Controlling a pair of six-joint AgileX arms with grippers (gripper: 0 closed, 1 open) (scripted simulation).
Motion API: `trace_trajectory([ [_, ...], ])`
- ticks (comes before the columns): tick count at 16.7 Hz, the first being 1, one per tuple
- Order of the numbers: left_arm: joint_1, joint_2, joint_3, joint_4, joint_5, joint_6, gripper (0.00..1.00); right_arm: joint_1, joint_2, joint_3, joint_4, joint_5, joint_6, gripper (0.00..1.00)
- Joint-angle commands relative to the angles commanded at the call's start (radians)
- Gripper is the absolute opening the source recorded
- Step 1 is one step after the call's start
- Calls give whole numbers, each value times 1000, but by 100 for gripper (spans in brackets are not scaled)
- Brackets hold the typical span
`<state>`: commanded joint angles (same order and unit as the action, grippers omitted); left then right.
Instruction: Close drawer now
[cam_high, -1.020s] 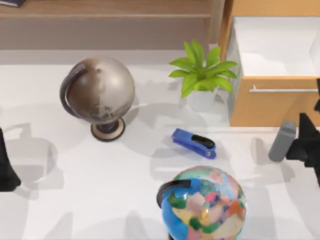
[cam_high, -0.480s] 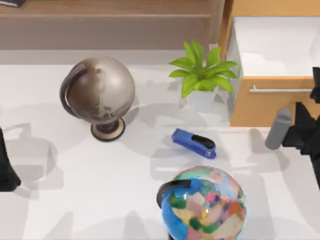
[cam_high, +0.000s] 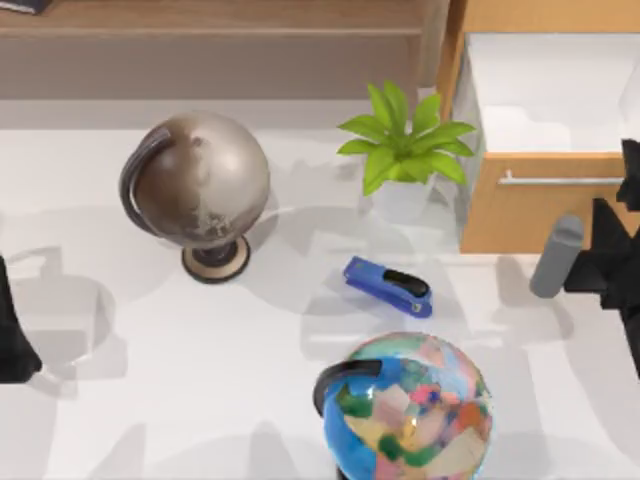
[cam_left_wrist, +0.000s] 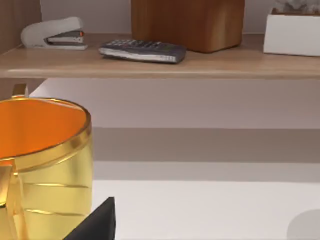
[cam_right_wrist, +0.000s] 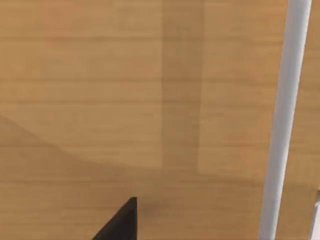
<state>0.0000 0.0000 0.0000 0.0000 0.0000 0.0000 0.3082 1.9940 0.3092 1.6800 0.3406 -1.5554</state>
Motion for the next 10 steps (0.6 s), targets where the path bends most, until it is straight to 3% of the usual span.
trace_trajectory([
  [9,0,0,0,0,0,0,100,0,0,0,0,0,0,2],
  [10,0,0,0,0,0,0,100,0,0,0,0,0,0,0],
])
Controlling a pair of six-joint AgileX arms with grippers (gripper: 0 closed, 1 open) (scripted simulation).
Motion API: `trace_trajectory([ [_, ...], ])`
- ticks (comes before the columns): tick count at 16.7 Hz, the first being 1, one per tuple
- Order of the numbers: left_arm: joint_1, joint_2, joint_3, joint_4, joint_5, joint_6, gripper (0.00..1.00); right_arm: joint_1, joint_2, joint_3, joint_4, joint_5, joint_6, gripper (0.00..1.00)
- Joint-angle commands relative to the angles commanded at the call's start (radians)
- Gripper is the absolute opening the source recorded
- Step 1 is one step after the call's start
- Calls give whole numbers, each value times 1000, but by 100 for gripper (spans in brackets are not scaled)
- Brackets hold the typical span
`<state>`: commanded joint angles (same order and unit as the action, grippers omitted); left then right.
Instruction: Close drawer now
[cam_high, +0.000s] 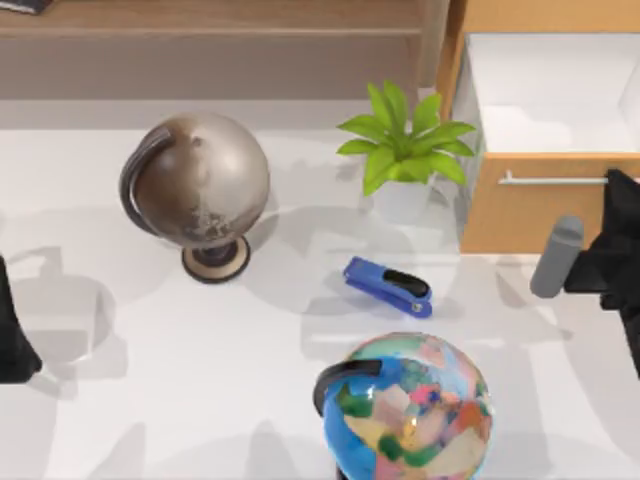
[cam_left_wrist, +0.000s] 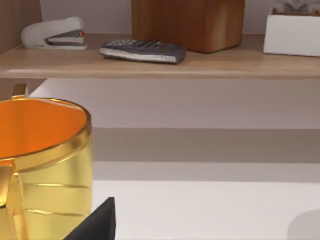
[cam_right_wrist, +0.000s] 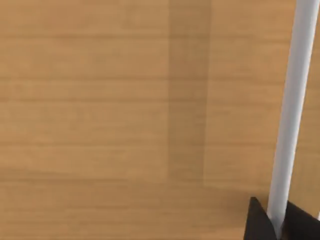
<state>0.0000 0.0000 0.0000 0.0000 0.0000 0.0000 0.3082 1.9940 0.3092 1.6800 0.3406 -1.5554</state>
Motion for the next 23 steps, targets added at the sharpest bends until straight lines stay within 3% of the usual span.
trace_trajectory([
  [9,0,0,0,0,0,0,100,1,3,2,-4,0,3,0],
  [18,0,0,0,0,0,0,100,-64,73,229,-160,-63,1,0],
  [23,0,0,0,0,0,0,100,-67,76,242,-173,-66,4,0],
])
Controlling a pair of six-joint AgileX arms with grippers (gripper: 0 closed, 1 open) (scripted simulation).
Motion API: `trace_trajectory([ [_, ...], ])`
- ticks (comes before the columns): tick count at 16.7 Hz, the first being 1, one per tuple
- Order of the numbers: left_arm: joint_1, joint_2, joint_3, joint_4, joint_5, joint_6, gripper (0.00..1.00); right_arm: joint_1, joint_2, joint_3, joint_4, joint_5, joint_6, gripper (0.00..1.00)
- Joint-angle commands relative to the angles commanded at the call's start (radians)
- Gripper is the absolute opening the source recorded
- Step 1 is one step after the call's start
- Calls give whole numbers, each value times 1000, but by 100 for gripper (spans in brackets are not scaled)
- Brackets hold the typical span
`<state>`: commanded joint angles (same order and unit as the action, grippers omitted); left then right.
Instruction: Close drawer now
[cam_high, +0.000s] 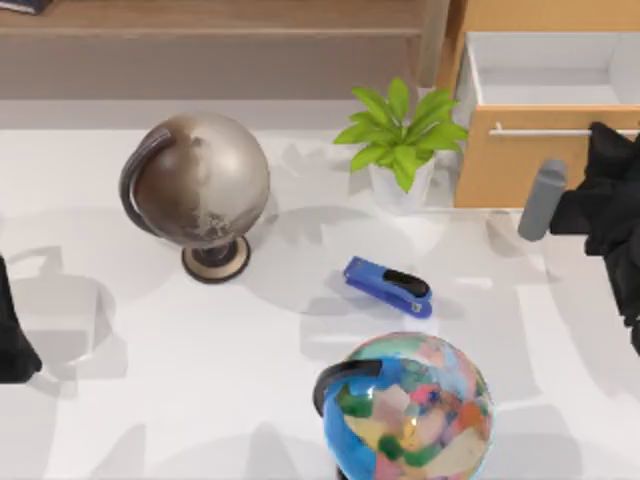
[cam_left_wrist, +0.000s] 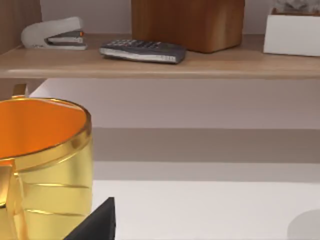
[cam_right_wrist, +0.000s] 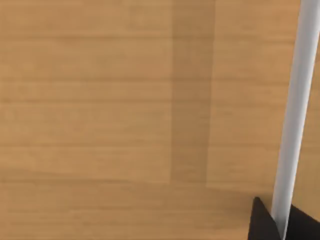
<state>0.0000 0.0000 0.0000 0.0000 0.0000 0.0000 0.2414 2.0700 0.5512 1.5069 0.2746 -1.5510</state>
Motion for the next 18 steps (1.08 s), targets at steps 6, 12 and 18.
trace_trajectory([
  [6,0,0,0,0,0,0,100,-23,47,121,-67,-17,-4,0],
  [12,0,0,0,0,0,0,100,-47,106,265,-158,-46,-1,0],
  [18,0,0,0,0,0,0,100,-49,108,276,-165,-44,1,0],
])
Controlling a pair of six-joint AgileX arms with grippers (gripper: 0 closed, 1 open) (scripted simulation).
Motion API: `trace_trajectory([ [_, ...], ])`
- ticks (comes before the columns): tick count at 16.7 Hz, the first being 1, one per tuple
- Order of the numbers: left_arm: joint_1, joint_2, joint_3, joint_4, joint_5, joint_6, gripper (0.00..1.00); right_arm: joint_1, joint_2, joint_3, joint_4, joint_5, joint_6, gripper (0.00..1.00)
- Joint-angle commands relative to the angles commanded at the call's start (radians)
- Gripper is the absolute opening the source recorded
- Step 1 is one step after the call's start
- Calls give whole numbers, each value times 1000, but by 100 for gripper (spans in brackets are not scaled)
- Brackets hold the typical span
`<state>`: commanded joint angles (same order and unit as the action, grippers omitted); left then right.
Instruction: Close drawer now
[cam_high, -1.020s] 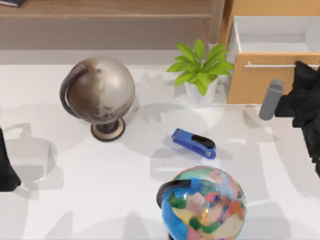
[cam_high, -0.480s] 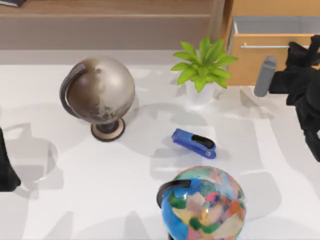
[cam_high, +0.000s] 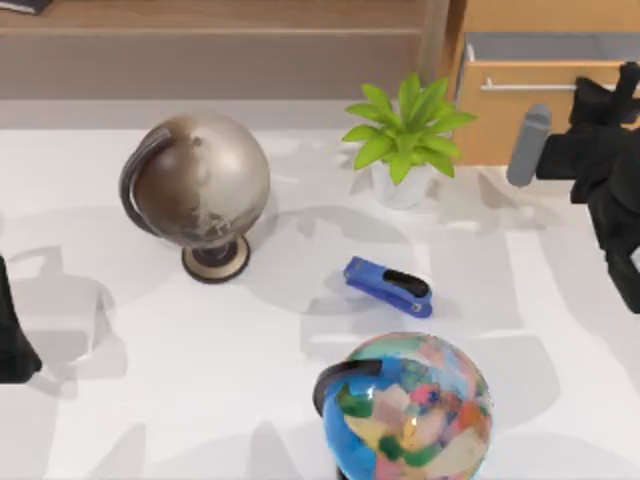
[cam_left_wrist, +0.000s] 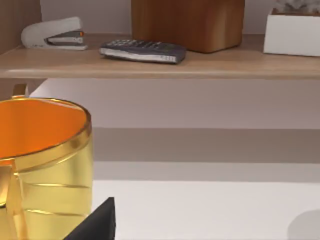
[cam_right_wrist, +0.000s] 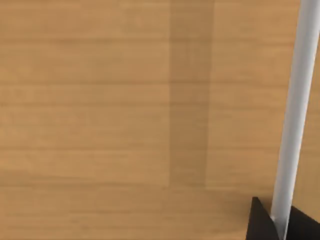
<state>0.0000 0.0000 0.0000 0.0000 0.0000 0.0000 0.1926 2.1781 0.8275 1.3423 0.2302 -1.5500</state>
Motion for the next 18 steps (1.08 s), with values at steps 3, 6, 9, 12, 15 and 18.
trace_trajectory([
  [3,0,0,0,0,0,0,100,-15,32,75,-39,-5,-2,0],
  [6,0,0,0,0,0,0,100,-26,77,176,-96,-17,-4,0],
  [9,0,0,0,0,0,0,100,-30,114,257,-144,-29,-3,0],
  [12,0,0,0,0,0,0,100,-31,123,276,-156,-32,-2,0],
  [15,0,0,0,0,0,0,100,-31,123,276,-156,-32,-2,8],
  [18,0,0,0,0,0,0,100,-31,123,276,-156,-32,-2,30],
])
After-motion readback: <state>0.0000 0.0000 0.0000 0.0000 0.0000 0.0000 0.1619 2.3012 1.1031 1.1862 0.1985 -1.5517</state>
